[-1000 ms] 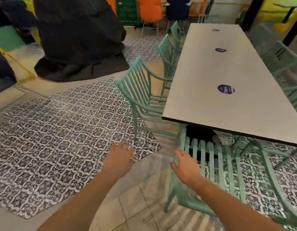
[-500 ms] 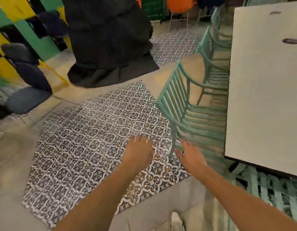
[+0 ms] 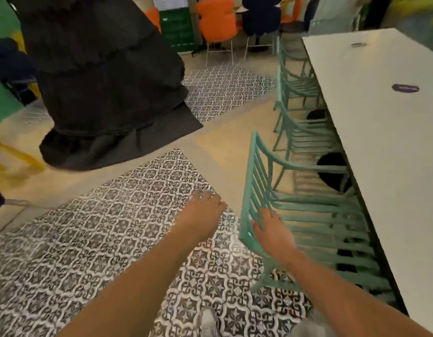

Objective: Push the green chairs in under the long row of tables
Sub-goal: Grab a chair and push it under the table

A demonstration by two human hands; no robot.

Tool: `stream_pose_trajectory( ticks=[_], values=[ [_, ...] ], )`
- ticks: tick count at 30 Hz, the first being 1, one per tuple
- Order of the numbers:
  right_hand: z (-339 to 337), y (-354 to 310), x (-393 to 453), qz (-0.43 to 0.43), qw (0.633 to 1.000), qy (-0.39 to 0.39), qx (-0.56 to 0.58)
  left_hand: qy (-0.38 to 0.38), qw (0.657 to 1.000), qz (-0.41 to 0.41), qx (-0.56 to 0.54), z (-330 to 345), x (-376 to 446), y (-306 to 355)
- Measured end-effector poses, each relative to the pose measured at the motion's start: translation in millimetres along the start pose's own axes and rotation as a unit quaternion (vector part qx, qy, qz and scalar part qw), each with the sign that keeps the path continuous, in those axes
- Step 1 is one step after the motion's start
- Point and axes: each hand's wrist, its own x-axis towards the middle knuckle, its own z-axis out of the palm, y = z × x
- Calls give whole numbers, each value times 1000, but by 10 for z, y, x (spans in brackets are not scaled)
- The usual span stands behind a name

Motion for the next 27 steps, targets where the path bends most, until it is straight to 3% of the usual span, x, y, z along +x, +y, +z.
stream_pose_trajectory(
  ticks=[6, 13, 20, 27],
  values=[
    [96, -333, 905, 119, 992, 43, 2, 51, 988, 134, 53, 134, 1298, -794],
    [131, -459, 1660, 217, 972, 76, 42, 76, 952, 282, 88, 199, 2504, -1054],
    [310, -204, 2526, 291, 941, 135, 108, 80, 903, 400, 136, 314, 3741, -1014],
    [237, -211, 2724, 351, 918, 123, 138, 54, 820, 549, 154, 224, 4435, -754]
  ],
)
